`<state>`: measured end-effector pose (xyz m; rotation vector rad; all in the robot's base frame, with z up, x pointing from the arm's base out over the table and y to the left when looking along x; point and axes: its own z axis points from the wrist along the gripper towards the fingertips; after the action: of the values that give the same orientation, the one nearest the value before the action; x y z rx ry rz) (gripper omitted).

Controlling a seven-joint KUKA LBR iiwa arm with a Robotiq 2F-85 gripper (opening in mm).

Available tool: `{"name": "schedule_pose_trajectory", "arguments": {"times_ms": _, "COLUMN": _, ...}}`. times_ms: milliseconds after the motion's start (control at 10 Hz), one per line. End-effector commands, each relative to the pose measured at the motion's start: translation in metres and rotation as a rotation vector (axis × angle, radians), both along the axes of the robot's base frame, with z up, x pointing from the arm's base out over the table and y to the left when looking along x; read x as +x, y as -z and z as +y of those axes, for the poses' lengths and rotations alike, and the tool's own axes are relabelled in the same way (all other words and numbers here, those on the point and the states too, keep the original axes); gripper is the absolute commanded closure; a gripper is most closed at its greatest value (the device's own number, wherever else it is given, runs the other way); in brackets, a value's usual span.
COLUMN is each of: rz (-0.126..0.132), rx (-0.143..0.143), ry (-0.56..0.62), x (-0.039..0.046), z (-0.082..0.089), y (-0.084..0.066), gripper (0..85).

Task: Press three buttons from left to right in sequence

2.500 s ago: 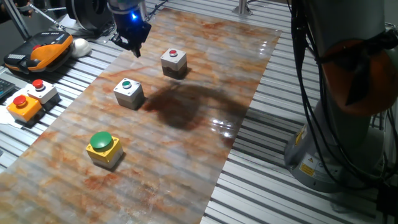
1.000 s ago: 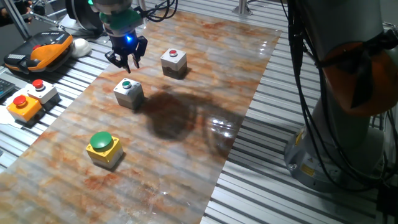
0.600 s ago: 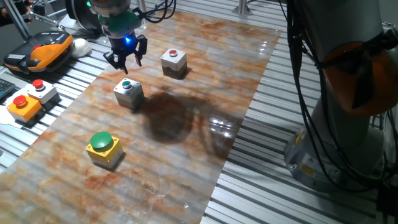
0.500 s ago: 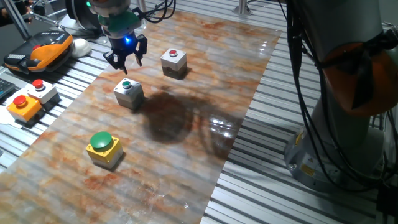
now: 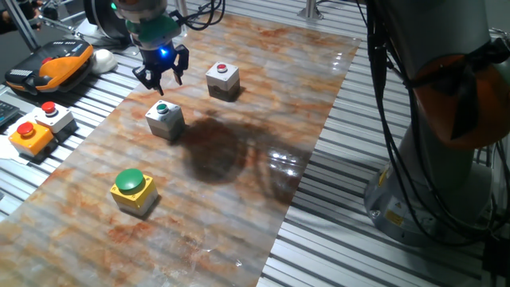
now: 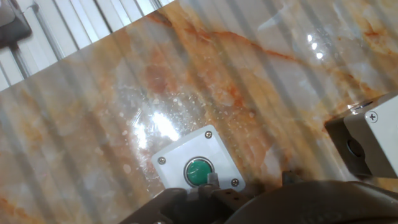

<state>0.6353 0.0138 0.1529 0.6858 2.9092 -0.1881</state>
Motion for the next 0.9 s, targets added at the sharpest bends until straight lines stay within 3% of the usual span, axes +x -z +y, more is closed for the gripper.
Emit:
{"name": "schedule_pose_trajectory", "arguments": {"times_ms": 0, "rz": 0.0, "rx": 0.0, "ry": 0.001, "x": 0.0001, "z": -0.0001, "y": 0.0006, "gripper": 34.0}}
{"name": "schedule_pose_trajectory", "arguments": {"times_ms": 400, "rz": 0.001, "rx": -0.032, "ry": 0.0, "x": 0.0018, "z": -0.004, "y": 0.0012, "gripper": 34.0}}
{"name": "schedule_pose_trajectory", "arguments": {"times_ms": 800, "rz": 0.001, "rx": -0.018, "ry": -0.005, "x": 0.0019, "z": -0.0029, "y": 0.0003, "gripper": 34.0}}
